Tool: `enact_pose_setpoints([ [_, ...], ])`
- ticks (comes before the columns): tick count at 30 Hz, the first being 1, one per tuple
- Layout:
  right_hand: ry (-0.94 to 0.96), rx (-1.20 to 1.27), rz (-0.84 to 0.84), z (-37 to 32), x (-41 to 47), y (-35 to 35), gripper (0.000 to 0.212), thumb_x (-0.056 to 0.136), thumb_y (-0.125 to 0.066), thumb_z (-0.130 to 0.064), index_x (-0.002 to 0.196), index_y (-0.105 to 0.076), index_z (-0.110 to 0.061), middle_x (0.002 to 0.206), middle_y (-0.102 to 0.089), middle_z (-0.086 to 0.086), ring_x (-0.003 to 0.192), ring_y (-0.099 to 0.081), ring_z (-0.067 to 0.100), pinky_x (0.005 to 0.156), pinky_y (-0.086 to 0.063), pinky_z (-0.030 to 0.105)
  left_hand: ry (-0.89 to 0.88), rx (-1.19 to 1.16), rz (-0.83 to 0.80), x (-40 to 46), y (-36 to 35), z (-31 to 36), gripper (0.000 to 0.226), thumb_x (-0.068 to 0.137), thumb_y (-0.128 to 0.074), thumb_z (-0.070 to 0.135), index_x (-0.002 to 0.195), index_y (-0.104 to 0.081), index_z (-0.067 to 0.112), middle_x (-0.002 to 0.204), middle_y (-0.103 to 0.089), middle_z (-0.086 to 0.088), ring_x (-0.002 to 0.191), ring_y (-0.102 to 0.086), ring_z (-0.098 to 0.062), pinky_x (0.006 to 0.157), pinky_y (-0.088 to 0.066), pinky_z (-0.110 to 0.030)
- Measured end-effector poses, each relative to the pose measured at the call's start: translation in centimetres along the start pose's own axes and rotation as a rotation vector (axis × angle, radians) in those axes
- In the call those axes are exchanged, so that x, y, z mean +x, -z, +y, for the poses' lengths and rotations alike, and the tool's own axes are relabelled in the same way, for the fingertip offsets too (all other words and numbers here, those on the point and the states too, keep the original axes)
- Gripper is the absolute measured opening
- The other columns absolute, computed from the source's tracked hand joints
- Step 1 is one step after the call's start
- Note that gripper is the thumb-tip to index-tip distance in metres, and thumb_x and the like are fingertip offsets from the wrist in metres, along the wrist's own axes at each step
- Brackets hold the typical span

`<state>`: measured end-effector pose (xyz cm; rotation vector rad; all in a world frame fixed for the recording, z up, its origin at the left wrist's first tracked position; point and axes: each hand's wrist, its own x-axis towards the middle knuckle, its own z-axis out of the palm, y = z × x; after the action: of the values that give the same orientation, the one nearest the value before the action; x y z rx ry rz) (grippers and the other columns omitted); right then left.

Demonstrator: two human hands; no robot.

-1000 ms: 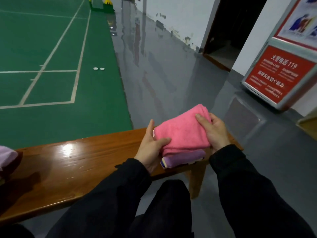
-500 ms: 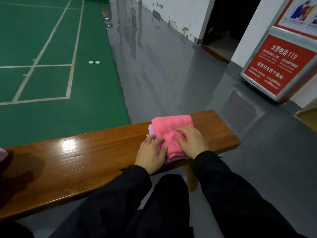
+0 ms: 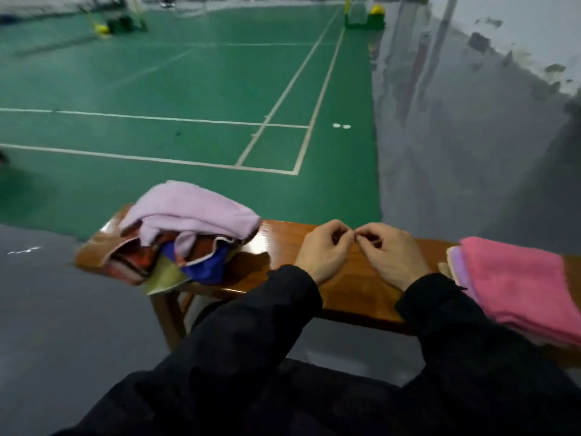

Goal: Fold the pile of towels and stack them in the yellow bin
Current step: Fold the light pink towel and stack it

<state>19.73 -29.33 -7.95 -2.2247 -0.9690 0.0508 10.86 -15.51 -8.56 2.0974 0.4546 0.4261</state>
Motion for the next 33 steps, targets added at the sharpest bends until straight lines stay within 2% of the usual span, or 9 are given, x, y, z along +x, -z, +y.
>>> enact_pose_setpoints([
  [4, 0.111, 0.082, -0.108, -6.4, 2.0, -5.0, 0.013, 0.097, -0.064, -0.028, 0.104, -0.075, -0.030, 0.104, -0.071, -0.012, 0.095, -0.063, 0.007, 0.088, -0.052, 0.027, -0.007, 0.533, 0.179, 0.0, 9.6, -4.7, 0.023, 0.092, -0.058, 0.023, 0.111, -0.069, 0.016, 0.114, -0.068, -0.009, 0.108, -0.060, -0.029, 0.094, -0.048, -0.040],
  [8, 0.172, 0.124, -0.184, -9.9, 1.9, -7.5, 0.015, 0.098, -0.061, -0.028, 0.106, -0.074, -0.029, 0.105, -0.068, -0.017, 0.097, -0.059, 0.002, 0.088, -0.048, 0.021, 0.190, 1.032, 0.105, 0.7, 17.6, -8.7, 0.050, 0.085, -0.053, 0.045, 0.129, -0.058, 0.022, 0.144, -0.053, -0.006, 0.134, -0.044, -0.029, 0.108, -0.034, -0.051],
  [15, 0.160, 0.067, -0.258, -9.7, 1.2, -7.1, 0.014, 0.100, -0.060, -0.030, 0.107, -0.072, -0.029, 0.105, -0.067, -0.016, 0.098, -0.059, 0.000, 0.088, -0.048, 0.022, 0.065, 1.149, 0.036, 1.5, 21.0, -10.6, 0.018, 0.094, -0.052, 0.043, 0.090, -0.066, 0.031, 0.104, -0.071, 0.007, 0.098, -0.064, -0.022, 0.080, -0.042, -0.040],
  [18, 0.129, 0.072, -0.254, -9.2, 1.0, -6.1, 0.014, 0.101, -0.060, -0.030, 0.108, -0.072, -0.029, 0.105, -0.066, -0.019, 0.096, -0.058, -0.002, 0.085, -0.044, 0.016, -0.007, 1.007, 0.143, 1.4, 21.3, -9.5, 0.010, 0.095, -0.056, 0.033, 0.089, -0.063, 0.028, 0.093, -0.067, 0.000, 0.088, -0.066, -0.028, 0.079, -0.049, -0.041],
  [21, 0.086, 0.176, -0.200, -9.6, 1.2, -5.0, 0.015, 0.100, -0.062, -0.029, 0.110, -0.073, -0.029, 0.102, -0.065, -0.024, 0.094, -0.060, -0.008, 0.084, -0.045, 0.011, -0.152, 0.769, 0.460, 1.6, 21.0, -4.4, 0.020, 0.102, -0.052, 0.028, 0.090, -0.054, 0.012, 0.075, -0.059, -0.006, 0.065, -0.058, -0.029, 0.060, -0.045, -0.037],
  [25, 0.005, 0.459, -0.151, -11.4, 1.4, -3.5, 0.018, 0.098, -0.067, -0.026, 0.116, -0.069, -0.024, 0.100, -0.075, -0.005, 0.082, -0.070, 0.006, 0.082, -0.058, 0.031, -0.350, 0.530, 0.638, 2.9, 21.2, 4.3, 0.030, 0.107, -0.040, 0.033, 0.092, -0.053, 0.011, 0.071, -0.055, -0.005, 0.061, -0.047, -0.028, 0.057, -0.038, -0.037],
  [28, -0.004, 0.768, -0.223, -12.8, 1.2, -2.3, 0.069, 0.088, -0.079, -0.035, 0.147, -0.044, -0.029, 0.131, -0.065, -0.003, 0.109, -0.069, 0.009, 0.092, -0.057, 0.031, -0.551, 0.307, 0.643, 3.1, 20.9, 10.0, 0.031, 0.107, -0.043, 0.031, 0.094, -0.056, 0.006, 0.071, -0.053, -0.001, 0.063, -0.042, -0.017, 0.060, -0.031, -0.032],
  [30, -0.020, 0.867, -0.217, -13.3, 1.0, -1.5, 0.089, 0.076, -0.087, -0.042, 0.150, -0.041, -0.024, 0.132, -0.066, -0.002, 0.116, -0.068, 0.014, 0.097, -0.057, 0.034, -0.637, 0.221, 0.596, 2.8, 19.8, 13.2, 0.031, 0.107, -0.045, 0.029, 0.090, -0.056, 0.006, 0.070, -0.051, 0.002, 0.062, -0.041, -0.011, 0.059, -0.031, -0.021],
  [33, -0.068, 0.702, -0.023, -13.1, 0.9, 0.8, 0.033, 0.087, -0.078, -0.041, 0.112, -0.072, -0.021, 0.099, -0.077, -0.002, 0.092, -0.074, 0.019, 0.079, -0.061, 0.034, -0.668, 0.168, 0.526, 2.6, 17.6, 16.0, 0.026, 0.106, -0.046, 0.026, 0.085, -0.051, 0.014, 0.066, -0.045, 0.014, 0.059, -0.042, -0.001, 0.057, -0.031, -0.013],
])
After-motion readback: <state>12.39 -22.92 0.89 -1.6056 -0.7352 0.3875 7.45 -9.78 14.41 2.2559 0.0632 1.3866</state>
